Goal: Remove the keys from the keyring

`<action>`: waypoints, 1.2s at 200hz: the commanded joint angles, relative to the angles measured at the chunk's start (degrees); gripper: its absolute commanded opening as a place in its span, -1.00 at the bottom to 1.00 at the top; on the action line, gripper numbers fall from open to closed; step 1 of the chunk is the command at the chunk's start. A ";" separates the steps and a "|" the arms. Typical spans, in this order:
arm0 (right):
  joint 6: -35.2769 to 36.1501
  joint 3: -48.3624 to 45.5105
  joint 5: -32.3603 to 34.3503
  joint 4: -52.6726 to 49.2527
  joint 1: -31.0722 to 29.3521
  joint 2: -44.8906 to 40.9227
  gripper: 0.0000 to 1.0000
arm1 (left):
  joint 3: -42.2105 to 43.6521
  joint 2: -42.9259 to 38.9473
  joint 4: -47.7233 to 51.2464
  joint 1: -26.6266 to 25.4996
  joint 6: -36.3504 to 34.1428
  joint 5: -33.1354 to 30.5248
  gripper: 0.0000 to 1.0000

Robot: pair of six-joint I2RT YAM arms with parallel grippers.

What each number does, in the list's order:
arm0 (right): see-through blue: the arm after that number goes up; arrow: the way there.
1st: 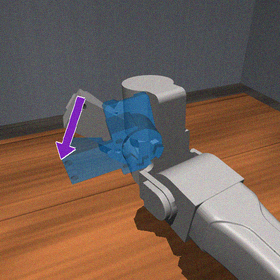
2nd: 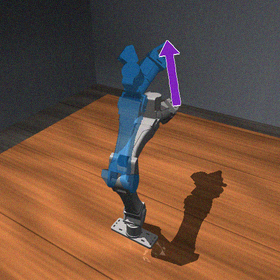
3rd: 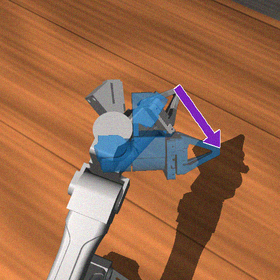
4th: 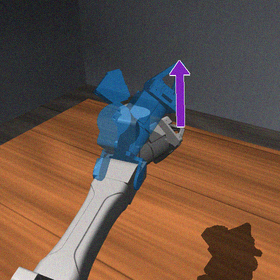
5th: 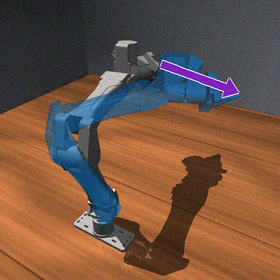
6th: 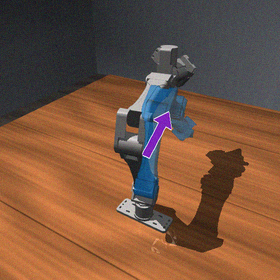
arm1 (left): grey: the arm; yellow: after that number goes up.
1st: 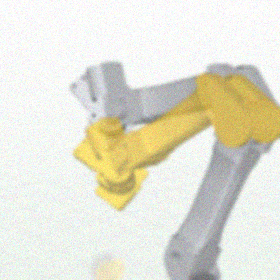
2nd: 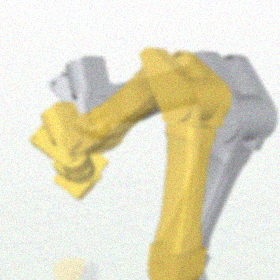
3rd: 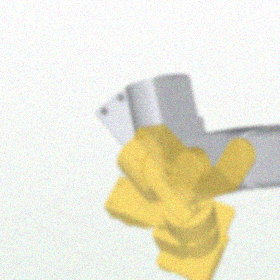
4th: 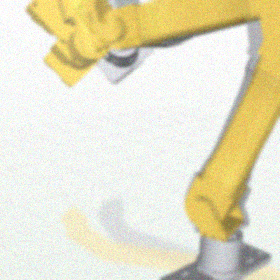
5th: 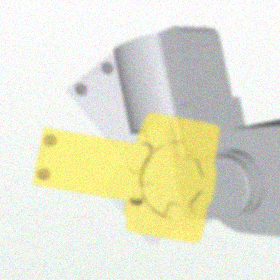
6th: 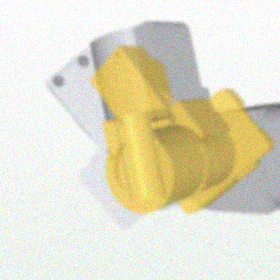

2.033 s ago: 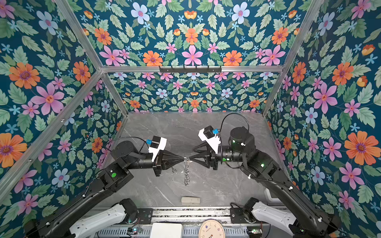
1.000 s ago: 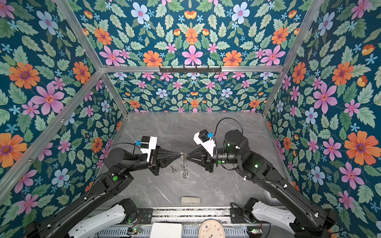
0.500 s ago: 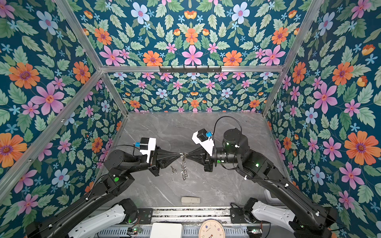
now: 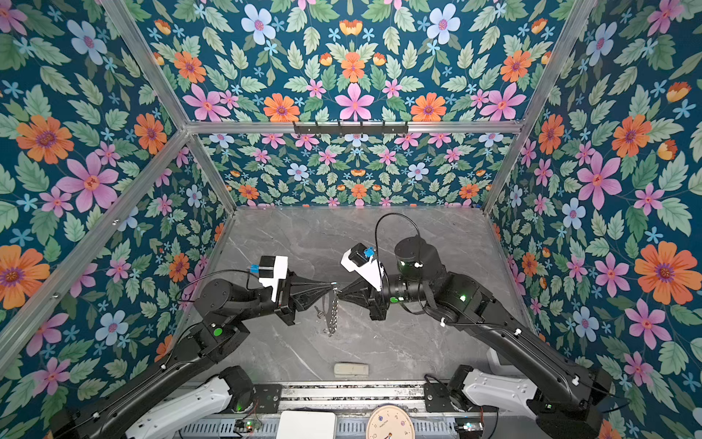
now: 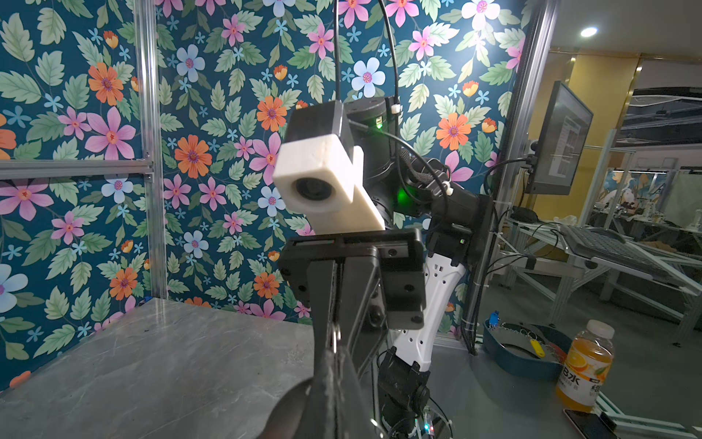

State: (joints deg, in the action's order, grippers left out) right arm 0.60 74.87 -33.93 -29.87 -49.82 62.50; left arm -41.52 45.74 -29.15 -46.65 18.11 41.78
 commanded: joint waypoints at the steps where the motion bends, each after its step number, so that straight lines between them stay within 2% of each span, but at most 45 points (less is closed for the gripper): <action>1: 0.72 0.70 -0.18 -1.77 -0.19 0.69 -1.00 | -0.14 -0.04 -5.81 -0.08 0.60 -0.29 -1.00; 36: 0.45 0.89 -0.23 -1.46 -0.46 1.49 -1.00 | -0.14 0.09 -5.65 -0.04 0.44 1.14 -1.00; 67: 0.37 -0.37 1.74 -1.29 -0.50 -1.36 -0.38 | -1.01 -0.38 -2.98 -0.02 -0.70 1.72 -1.00; 92: 0.02 -2.13 3.02 -0.63 -0.49 -4.43 -0.23 | -1.14 -0.78 -1.71 -0.06 -1.36 1.93 -1.00; 145: -4.12 -7.49 6.03 9.55 -0.52 -12.91 -0.14 | -0.85 -1.02 -0.88 -0.07 -1.62 3.71 -1.00; 178: -7.27 -5.35 2.94 14.16 -0.48 -10.66 -0.15 | -0.15 -0.82 -3.00 -0.08 -0.48 5.52 -1.00; 216: -7.29 -2.37 -2.95 13.61 -0.51 -6.39 -0.18 | 0.21 -0.82 -3.81 -0.04 -0.06 5.94 -1.00; 240: -7.62 -2.71 -4.30 14.08 -0.50 -5.99 -0.25 | 0.58 -1.18 -3.99 -0.04 -0.26 5.17 -1.00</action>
State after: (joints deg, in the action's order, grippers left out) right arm -5.93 71.99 -34.87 -17.93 -50.30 56.23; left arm -41.10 44.97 -30.17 -46.68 17.67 46.85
